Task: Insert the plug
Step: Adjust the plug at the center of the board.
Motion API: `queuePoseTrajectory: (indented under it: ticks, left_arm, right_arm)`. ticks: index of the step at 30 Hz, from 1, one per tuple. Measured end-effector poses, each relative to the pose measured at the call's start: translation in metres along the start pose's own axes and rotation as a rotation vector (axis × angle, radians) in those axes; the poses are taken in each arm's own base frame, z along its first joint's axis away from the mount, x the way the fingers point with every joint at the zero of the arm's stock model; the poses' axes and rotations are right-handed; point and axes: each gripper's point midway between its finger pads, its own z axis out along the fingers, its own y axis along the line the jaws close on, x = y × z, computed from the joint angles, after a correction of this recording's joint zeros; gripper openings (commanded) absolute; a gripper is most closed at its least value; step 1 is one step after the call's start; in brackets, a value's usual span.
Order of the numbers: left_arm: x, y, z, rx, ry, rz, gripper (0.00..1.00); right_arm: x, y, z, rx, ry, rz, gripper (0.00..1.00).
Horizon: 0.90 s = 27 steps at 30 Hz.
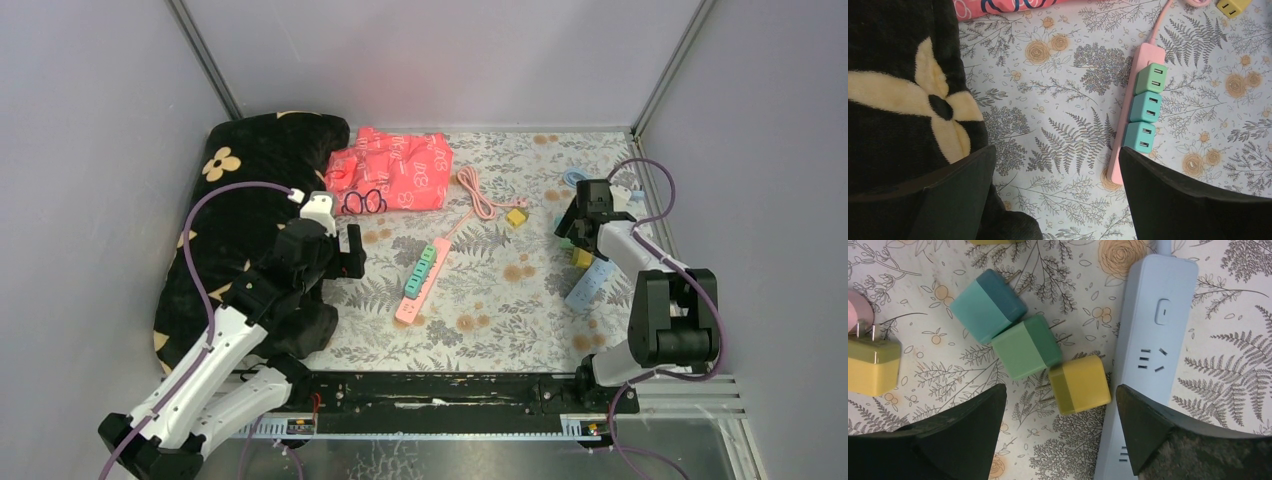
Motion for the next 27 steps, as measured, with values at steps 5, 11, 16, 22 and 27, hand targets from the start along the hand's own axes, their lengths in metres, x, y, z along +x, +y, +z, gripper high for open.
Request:
queuePoseTrajectory:
  ticks: [5, 11, 16, 22, 27]
  left_arm:
    - [0.000, 0.000, 0.002, 0.010, 0.007, -0.007, 1.00]
    - [0.000, -0.001, 0.004, 0.021, 0.006, -0.010, 1.00]
    - [0.000, -0.002, 0.004, 0.034, 0.010, -0.011, 1.00]
    - [0.000, -0.003, 0.007, 0.044, 0.017, -0.013, 1.00]
    - [-0.001, -0.003, 0.007, 0.052, 0.015, -0.018, 1.00]
  right_arm:
    - [0.001, 0.003, 0.010, 0.006, 0.020, -0.012, 0.89]
    - [0.014, 0.002, 0.023, 0.022, 0.070, -0.025, 0.85]
    - [0.018, 0.008, 0.022, -0.016, 0.093, -0.026, 0.77]
    - [0.024, 0.016, 0.020, -0.065, 0.124, -0.031, 0.71]
    - [0.035, 0.022, 0.018, -0.116, 0.168, -0.038, 0.70]
